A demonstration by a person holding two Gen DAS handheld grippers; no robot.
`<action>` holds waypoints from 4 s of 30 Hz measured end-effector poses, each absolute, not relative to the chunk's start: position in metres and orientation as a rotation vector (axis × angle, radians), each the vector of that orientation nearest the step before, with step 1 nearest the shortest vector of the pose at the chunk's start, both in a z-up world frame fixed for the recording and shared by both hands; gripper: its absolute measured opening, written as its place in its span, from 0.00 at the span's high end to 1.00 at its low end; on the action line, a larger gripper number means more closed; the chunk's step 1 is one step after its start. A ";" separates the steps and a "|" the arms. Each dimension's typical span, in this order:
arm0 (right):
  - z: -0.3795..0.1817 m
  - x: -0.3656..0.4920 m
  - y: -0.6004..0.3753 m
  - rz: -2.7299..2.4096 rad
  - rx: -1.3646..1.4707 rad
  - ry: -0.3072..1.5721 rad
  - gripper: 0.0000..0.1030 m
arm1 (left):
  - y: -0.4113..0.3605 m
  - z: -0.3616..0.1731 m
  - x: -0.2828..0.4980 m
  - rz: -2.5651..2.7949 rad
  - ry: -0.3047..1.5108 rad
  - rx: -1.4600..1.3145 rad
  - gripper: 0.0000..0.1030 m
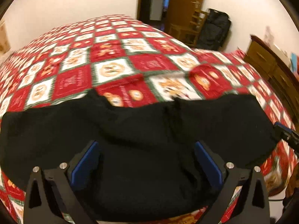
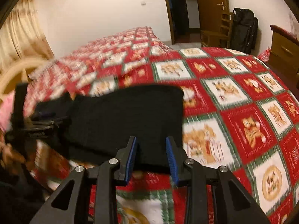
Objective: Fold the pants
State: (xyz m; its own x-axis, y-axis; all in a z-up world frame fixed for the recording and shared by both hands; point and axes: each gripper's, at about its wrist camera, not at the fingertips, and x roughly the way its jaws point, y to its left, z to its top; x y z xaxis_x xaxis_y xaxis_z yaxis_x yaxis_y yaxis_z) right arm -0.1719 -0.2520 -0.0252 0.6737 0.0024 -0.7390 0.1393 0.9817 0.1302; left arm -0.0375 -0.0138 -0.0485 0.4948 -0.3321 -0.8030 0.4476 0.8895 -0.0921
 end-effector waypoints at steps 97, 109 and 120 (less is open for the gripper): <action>-0.025 -0.062 0.020 0.425 0.003 0.699 0.41 | 0.271 -0.046 0.004 0.272 0.886 -0.241 0.00; -0.033 -0.067 0.024 0.437 -0.014 0.724 0.41 | 0.254 -0.072 0.014 0.234 0.913 -0.368 0.07; -0.036 -0.059 0.003 0.380 0.077 0.740 0.41 | 0.255 -0.069 0.015 0.207 0.852 -0.381 0.47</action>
